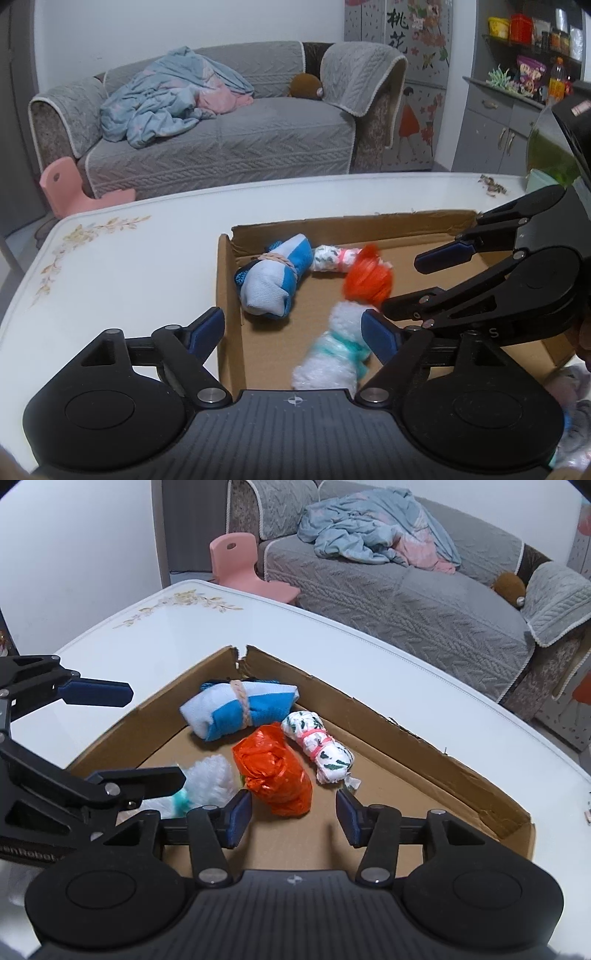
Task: Organize objects
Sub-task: 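Carry both bundles into the box and open both tools to release them, then move both tools back to the sock pile on the table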
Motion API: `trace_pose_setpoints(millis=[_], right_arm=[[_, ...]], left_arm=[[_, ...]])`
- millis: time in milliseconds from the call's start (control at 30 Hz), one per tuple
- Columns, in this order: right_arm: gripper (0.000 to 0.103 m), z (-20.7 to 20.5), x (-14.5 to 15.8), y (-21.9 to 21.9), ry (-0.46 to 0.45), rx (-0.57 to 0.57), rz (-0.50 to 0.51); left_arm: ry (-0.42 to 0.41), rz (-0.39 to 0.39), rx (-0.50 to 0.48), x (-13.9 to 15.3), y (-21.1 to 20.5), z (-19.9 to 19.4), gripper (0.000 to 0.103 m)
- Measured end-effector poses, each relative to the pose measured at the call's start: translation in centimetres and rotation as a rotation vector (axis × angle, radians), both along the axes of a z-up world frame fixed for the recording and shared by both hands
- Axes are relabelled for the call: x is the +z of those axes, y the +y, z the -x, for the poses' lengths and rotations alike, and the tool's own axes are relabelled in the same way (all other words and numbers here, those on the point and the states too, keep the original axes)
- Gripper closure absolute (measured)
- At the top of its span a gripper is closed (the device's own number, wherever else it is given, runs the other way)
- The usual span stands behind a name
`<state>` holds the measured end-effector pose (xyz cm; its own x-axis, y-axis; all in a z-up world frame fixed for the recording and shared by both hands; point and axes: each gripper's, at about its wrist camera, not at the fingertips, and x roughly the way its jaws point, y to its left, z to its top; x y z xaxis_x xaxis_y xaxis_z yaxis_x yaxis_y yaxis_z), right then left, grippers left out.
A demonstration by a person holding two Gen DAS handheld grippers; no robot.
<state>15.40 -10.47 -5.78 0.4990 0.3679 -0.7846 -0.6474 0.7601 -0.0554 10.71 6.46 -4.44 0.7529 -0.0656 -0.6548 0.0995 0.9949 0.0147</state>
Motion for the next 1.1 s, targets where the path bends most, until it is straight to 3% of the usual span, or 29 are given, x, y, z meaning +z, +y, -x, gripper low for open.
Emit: trace_pose_setpoints(millis=[333,400,567,767,900,1100], right_arm=[[0.052,6.3,3.8,-2.7,-0.07,0.0,-0.114],[0.046,8.6,4.3,-3.8,-0.101,-0.005,-0.15],[0.026,15.0,4.6,-7.4,-0.166,-0.043,-0.253],[0.019,21.7,0.8,-12.8,-0.241,-0.079,-0.332],[0.023,23.4,-2.8,-13.7,-0.292,-0.064,-0.23],[0.043,20.9,-5.4,-14.1,-0.231,-0.09,-0.186]], left_arm=[[-0.117,0.052,0.03,4.1,1.0,8.5,0.015],[-0.132,0.059,0.041,4.1,1.3,10.6,0.014],[-0.179,0.061,0.083,3.1,1.5,15.6,0.014],[-0.157,0.078,0.106,-0.1,1.9,19.0,0.012],[-0.103,0.122,0.127,-1.9,2.4,18.6,0.011],[-0.081,0.14,0.133,-2.9,2.1,16.9,0.009]])
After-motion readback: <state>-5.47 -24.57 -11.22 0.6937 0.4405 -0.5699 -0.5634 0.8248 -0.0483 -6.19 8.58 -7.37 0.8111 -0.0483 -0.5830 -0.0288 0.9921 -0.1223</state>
